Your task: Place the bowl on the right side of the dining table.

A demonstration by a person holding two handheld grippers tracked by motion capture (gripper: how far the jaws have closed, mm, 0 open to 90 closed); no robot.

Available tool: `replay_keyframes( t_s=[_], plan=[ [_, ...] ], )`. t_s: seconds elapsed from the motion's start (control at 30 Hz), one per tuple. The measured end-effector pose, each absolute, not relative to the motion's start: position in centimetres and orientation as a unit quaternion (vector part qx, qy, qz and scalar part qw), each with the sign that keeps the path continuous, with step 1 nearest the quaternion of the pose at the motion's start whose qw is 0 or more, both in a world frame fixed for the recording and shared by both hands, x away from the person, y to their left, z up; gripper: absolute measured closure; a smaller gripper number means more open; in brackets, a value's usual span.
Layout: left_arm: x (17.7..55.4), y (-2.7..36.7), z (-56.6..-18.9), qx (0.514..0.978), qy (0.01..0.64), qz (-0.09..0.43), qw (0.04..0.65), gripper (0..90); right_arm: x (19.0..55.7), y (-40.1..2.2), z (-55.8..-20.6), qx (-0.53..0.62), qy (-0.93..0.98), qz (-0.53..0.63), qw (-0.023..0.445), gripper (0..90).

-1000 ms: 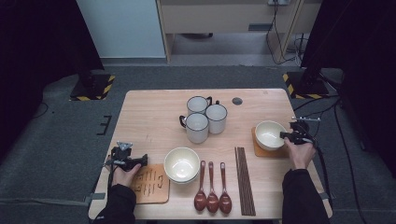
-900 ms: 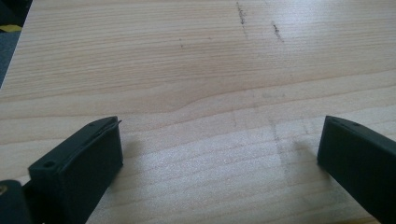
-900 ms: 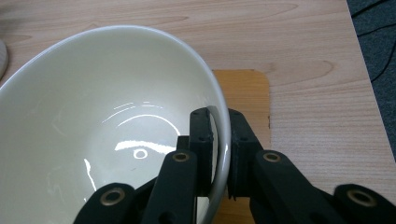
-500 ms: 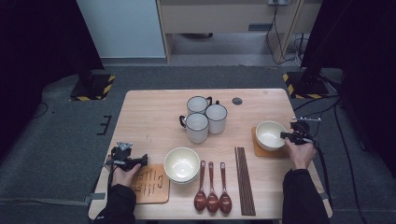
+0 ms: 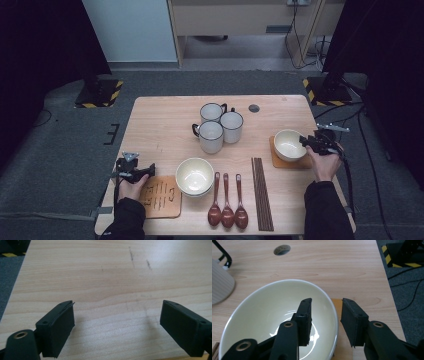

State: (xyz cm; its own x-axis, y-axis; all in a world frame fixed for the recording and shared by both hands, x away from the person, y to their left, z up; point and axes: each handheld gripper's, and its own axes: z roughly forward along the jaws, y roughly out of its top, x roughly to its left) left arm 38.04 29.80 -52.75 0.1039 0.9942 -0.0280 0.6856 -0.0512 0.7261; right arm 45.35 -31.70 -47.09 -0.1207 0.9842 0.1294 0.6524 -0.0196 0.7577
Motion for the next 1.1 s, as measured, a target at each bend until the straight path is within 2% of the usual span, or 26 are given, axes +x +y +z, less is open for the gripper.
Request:
replay_keyframes(
  t_s=[0.43,0.8,1.1],
  plan=[
    [36.9,29.4,-50.2,0.662,0.599,0.253,0.373,19.8,43.7,-31.4,-44.9,0.581,0.667,0.396,0.246,52.6],
    [36.0,28.8,-47.8,0.657,0.572,0.258,0.419,21.5,42.3,-30.8,-43.5,0.556,0.670,0.417,0.260,49.7],
    [35.3,27.4,-45.4,0.660,0.541,0.261,0.452,23.2,42.1,-30.2,-43.0,0.539,0.680,0.427,0.254,48.9]
  ],
)
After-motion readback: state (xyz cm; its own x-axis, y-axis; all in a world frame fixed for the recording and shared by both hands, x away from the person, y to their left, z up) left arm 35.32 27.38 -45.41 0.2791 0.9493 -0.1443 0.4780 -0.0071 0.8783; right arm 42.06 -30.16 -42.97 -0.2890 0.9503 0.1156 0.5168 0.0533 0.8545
